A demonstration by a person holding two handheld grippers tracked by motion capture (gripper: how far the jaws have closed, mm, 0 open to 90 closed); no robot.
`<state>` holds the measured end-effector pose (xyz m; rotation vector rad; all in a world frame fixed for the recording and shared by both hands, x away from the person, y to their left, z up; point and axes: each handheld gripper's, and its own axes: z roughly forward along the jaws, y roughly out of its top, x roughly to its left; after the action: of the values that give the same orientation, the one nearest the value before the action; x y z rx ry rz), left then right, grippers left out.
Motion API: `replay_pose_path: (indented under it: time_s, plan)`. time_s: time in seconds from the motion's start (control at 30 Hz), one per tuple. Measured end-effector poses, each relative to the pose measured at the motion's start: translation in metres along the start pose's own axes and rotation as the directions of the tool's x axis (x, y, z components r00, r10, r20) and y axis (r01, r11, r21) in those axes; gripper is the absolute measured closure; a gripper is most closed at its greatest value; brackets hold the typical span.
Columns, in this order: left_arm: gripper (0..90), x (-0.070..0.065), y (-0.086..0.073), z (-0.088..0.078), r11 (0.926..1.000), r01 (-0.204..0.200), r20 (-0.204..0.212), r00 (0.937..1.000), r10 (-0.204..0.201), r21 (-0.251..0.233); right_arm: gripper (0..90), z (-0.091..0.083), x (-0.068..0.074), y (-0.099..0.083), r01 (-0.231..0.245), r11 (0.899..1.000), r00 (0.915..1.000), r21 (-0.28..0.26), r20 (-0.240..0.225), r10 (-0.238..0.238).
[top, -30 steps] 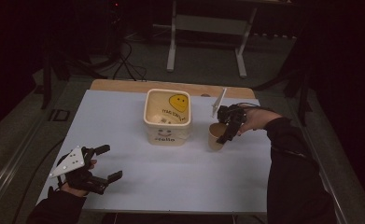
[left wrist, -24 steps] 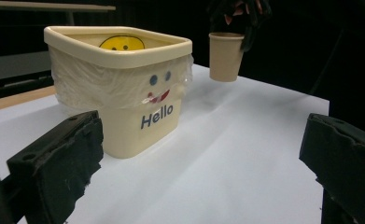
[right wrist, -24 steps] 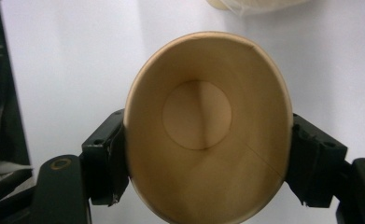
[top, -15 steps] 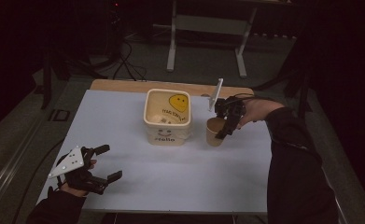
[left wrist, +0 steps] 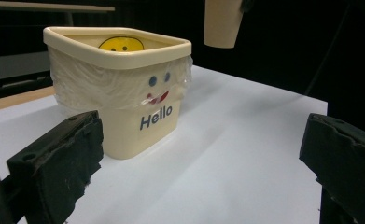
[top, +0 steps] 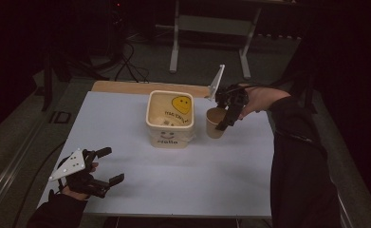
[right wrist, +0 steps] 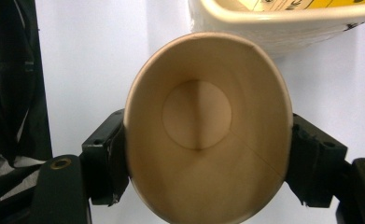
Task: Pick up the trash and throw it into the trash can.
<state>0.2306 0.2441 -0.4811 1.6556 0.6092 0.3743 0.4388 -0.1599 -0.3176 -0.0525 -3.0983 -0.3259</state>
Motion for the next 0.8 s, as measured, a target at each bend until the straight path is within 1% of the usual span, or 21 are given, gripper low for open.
replay_pose_path:
  time_s: [0.07,0.1,0.13,0.17,0.27,0.4,0.47,0.67,0.8]
  plan:
    - [0.5,0.000,0.000,0.000,1.0000,-0.003,0.000,1.0000,0.003,0.001,25.9,-0.003,-0.002,0.003,-0.001,1.000,1.0000,-0.003,0.003,0.001]
    - [0.4,0.000,0.000,-0.001,1.0000,-0.003,0.001,1.0000,0.003,0.001,25.9,-0.005,-0.004,0.004,0.004,1.000,0.9999,-0.015,0.012,-0.004]
    - [0.4,0.000,0.000,-0.001,1.0000,-0.003,0.000,1.0000,0.003,0.001,25.9,-0.007,-0.006,0.005,0.000,1.000,1.0000,-0.030,0.009,0.001]
    - [0.4,0.000,0.000,-0.001,1.0000,-0.001,0.000,1.0000,0.001,0.000,25.9,-0.008,-0.007,0.005,-0.004,0.999,0.9999,-0.034,0.011,0.004]
    - [0.4,0.000,0.000,-0.001,1.0000,-0.002,0.002,1.0000,0.002,0.000,25.9,-0.009,-0.009,0.009,-0.007,1.000,0.9999,-0.019,0.015,0.007]
    - [0.4,0.000,0.000,-0.001,1.0000,-0.001,0.003,1.0000,0.001,0.001,25.9,-0.012,-0.009,0.016,0.006,1.000,0.9999,-0.018,0.012,-0.005]
    - [0.4,0.000,0.000,-0.001,1.0000,-0.002,0.001,1.0000,0.002,0.000,25.9,-0.014,-0.010,0.019,0.019,0.999,0.9997,-0.027,0.015,-0.018]
    - [0.5,0.000,0.000,-0.001,1.0000,-0.001,0.006,1.0000,0.001,-0.003,26.0,-0.020,-0.010,0.029,0.024,0.998,0.9995,-0.052,0.021,-0.023]
    - [0.4,0.000,0.000,0.000,1.0000,-0.001,0.007,1.0000,0.001,-0.002,26.8,-0.024,-0.010,0.035,0.028,0.998,0.9994,-0.057,0.021,-0.027]
